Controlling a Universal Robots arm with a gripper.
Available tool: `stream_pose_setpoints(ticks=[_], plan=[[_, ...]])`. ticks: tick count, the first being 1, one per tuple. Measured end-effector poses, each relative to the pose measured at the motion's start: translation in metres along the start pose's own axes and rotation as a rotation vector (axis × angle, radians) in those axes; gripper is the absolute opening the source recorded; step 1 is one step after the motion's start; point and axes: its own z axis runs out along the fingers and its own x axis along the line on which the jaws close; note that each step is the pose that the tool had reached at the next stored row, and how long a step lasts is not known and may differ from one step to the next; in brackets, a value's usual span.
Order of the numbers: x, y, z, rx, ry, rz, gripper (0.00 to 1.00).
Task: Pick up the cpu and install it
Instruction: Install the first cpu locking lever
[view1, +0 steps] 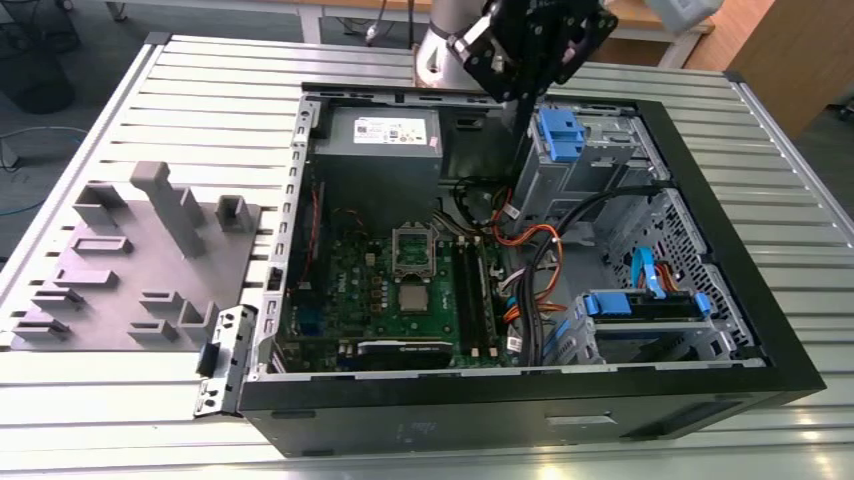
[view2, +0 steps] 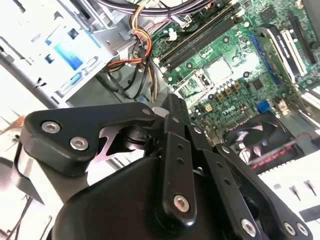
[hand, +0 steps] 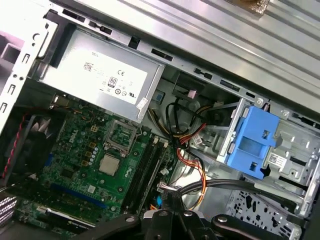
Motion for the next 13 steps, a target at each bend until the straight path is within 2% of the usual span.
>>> stream_pose_setpoints(ticks=[13], plan=[[-0.0053,0.001,-0.0588,-0.0002,0.0005,0.003,0.11]])
